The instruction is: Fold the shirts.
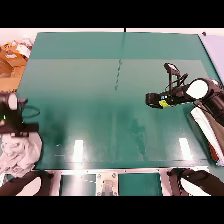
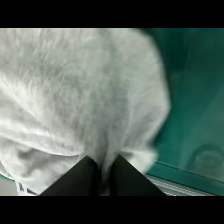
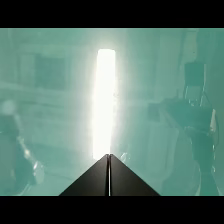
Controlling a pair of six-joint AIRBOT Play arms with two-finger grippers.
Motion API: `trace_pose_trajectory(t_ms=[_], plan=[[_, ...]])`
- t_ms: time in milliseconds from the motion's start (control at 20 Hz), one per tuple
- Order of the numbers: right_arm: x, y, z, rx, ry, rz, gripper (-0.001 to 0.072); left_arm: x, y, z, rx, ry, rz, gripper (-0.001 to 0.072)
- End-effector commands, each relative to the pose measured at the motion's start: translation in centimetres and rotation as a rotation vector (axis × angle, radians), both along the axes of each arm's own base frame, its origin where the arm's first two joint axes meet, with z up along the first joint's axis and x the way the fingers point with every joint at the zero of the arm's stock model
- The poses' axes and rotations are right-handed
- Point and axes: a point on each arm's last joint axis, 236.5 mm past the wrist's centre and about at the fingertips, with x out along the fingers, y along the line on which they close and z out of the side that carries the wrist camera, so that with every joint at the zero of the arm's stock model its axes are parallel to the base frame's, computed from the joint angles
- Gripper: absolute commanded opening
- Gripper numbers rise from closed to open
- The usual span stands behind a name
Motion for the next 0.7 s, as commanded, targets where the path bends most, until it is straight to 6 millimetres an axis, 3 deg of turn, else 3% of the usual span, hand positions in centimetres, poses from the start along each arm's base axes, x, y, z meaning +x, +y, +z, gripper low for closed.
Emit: trace_pose_trajectory(t_ms=[0, 150, 250, 300, 400, 550, 600, 650], plan=[[0.1, 0.0, 0.0, 0.002, -0.006, -0.001, 0.0008, 6.7, -8.8, 8.9, -0.126, -0.266, -0.181, 0.0019], [0.4, 0.0, 0.1, 0.003, -0.016, -0.004, 0.0008, 10.5, -18.1, 17.6, -0.256, -0.579, -0.366, 0.0018], [0.4, -0.1, 0.1, -0.004, -0.018, -0.004, 0.0008, 11.1, -23.5, 21.0, -0.358, -0.726, -0.461, 0.0018], [0.4, -0.1, 0.1, -0.004, -0.018, -0.004, 0.0008, 11.2, -26.0, 21.5, -0.410, -0.767, -0.491, 0.0018], [0.4, -0.1, 0.1, -0.004, -0.018, -0.004, 0.0008, 11.2, -30.3, 20.5, -0.494, -0.759, -0.540, 0.0019], [0.2, -0.2, 0.0, -0.009, -0.011, -0.001, 0.0008, 11.6, -35.3, 15.4, -0.577, -0.632, -0.572, 0.0023], [0.2, -0.2, 0.0, -0.009, -0.008, 0.000, 0.0008, 11.7, -36.6, 13.4, -0.601, -0.579, -0.575, 0.0271], [0.1, -0.2, 0.0, -0.010, -0.005, 0.001, 0.0008, 11.7, -37.6, 11.7, -0.619, -0.534, -0.566, 0.0586]])
